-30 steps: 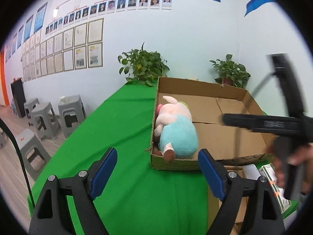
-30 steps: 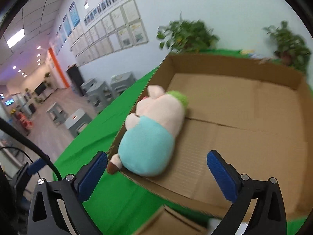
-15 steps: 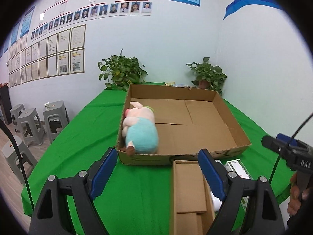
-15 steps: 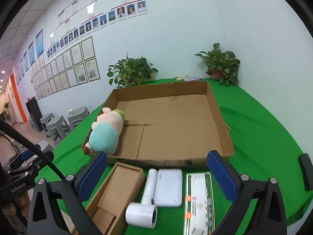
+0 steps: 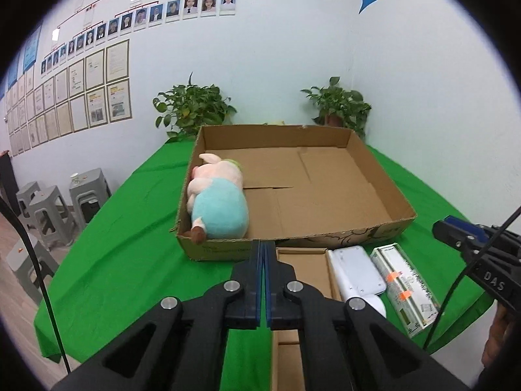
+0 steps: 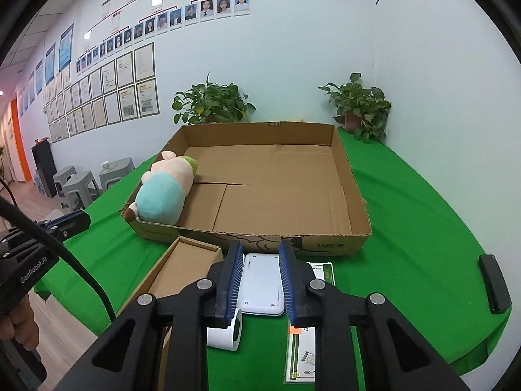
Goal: Organize objects
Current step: 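Withdraw the right gripper from the box and move toward the narrow box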
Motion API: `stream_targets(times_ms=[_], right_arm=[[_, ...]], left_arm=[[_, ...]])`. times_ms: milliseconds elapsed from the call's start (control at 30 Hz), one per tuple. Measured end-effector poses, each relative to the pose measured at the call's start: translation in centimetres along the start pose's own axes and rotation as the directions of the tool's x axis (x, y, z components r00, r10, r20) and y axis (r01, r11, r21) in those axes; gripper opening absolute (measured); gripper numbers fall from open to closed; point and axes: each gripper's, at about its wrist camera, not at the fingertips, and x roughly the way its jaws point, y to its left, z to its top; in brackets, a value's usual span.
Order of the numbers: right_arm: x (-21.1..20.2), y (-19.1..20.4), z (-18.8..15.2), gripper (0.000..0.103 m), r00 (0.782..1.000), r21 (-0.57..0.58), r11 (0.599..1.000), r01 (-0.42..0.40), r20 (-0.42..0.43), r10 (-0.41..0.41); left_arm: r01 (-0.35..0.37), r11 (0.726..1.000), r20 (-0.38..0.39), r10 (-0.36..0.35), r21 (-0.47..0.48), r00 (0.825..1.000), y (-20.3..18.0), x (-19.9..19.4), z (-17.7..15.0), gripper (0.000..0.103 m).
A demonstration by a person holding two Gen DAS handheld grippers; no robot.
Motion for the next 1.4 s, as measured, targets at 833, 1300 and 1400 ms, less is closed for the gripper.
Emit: stream_targets(times_ms=[833,1300,1400], right_arm=[[7.4,-0.9,-2.4,0.102,0.996,0.021,0.999,-0.036,-0.082,0.038],[10.2,1.0,-2.9,0.102,0.990,0.023,0.998,-0.066,-0.126,0.068],[10.5,1.3,-2.9,0.102,0.989,0.031,0.997,-0.068,-0.132,0.072]], left_arm=[[0.088,0.994,-0.071,-0.093,-0.059,0.993,-0.5,5.6,-0.5,0.103],[0.070,0.996,-0.124,-0.077,-0.057,0.989,-0.8,7.2,-1.2,0.103],[0.075,0.995,-0.130,-0.083,-0.065,0.988,-0.5,7.3,-1.3,0.103]])
